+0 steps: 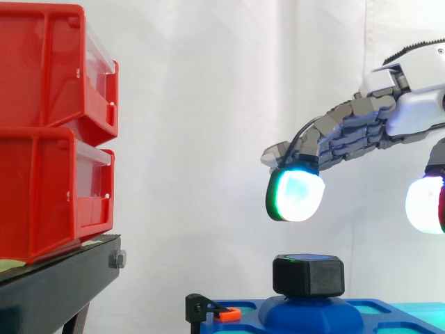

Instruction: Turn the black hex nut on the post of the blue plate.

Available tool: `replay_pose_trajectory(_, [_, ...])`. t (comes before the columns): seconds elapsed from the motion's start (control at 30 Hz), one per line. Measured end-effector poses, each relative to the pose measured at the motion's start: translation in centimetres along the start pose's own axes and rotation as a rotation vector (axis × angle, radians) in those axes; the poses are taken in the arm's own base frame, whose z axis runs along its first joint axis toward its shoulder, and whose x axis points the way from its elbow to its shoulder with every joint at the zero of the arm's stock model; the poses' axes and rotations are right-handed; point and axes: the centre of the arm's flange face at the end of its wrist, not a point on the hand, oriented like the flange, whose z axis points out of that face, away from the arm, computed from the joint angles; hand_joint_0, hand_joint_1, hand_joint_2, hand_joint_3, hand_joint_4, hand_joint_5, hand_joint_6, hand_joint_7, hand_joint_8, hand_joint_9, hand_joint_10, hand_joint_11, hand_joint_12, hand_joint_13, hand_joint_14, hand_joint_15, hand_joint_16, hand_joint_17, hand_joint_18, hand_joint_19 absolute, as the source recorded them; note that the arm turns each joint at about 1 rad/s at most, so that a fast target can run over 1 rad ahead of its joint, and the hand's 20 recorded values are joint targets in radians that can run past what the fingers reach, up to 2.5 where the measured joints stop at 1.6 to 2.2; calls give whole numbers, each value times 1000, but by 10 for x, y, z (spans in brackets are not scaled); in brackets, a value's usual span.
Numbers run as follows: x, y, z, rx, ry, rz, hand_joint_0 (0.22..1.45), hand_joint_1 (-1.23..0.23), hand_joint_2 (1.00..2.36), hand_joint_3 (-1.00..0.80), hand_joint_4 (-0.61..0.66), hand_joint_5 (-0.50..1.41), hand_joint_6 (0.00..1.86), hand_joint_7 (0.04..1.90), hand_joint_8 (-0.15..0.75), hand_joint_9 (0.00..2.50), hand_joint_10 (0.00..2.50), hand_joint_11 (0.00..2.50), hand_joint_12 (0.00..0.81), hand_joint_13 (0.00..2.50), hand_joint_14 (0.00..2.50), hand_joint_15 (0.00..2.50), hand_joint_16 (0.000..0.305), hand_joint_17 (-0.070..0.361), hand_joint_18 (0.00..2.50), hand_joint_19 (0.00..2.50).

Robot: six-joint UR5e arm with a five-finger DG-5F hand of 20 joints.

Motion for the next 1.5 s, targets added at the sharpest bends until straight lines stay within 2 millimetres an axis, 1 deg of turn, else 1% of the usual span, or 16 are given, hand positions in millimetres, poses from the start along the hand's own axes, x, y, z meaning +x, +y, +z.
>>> replay_pose_trajectory(0.1, [1, 1, 3, -5, -12, 4, 490, -967, 1000, -500, 11, -300, 501, 641, 106, 0, 0, 0, 289, 0, 0, 0, 40, 89, 0, 11])
replay_pose_trajectory(0.23, [8, -1, 11, -11, -22, 9, 488, -945, 1000, -500, 11, -300, 501, 644, 109, 0, 0, 0, 290, 0, 0, 0, 40, 89, 0, 24])
replay_pose_trajectory(0.53, [38, -9, 37, -24, -29, 40, 501, -936, 1000, -500, 24, -300, 502, 646, 104, 0, 0, 0, 285, 0, 0, 0, 39, 88, 0, 30])
replay_pose_trajectory(0.63, [44, -11, 43, -32, -36, 52, 496, -926, 1000, -500, 26, -300, 501, 646, 108, 0, 0, 0, 286, 0, 0, 0, 39, 89, 0, 28])
replay_pose_trajectory(0.77, [47, -12, 46, -39, -45, 61, 494, -922, 1000, -500, 32, -300, 501, 647, 108, 0, 0, 0, 288, 0, 0, 0, 39, 89, 0, 34])
replay_pose_trajectory(1.13, [48, -12, 48, -43, -55, 62, 497, -917, 1000, -500, 36, -300, 501, 648, 108, 0, 0, 0, 287, 0, 0, 0, 39, 89, 0, 34])
replay_pose_trajectory(1.27, [47, -11, 49, -46, -58, 62, 493, -912, 1000, -500, 66, -300, 502, 681, 108, 0, 0, 0, 288, 0, 0, 0, 40, 89, 0, 39])
replay_pose_trajectory(1.5, [49, -9, 49, -47, -55, 60, 491, -899, 1000, -500, 76, -300, 502, 688, 113, 0, 0, 0, 288, 0, 0, 0, 39, 89, 0, 46])
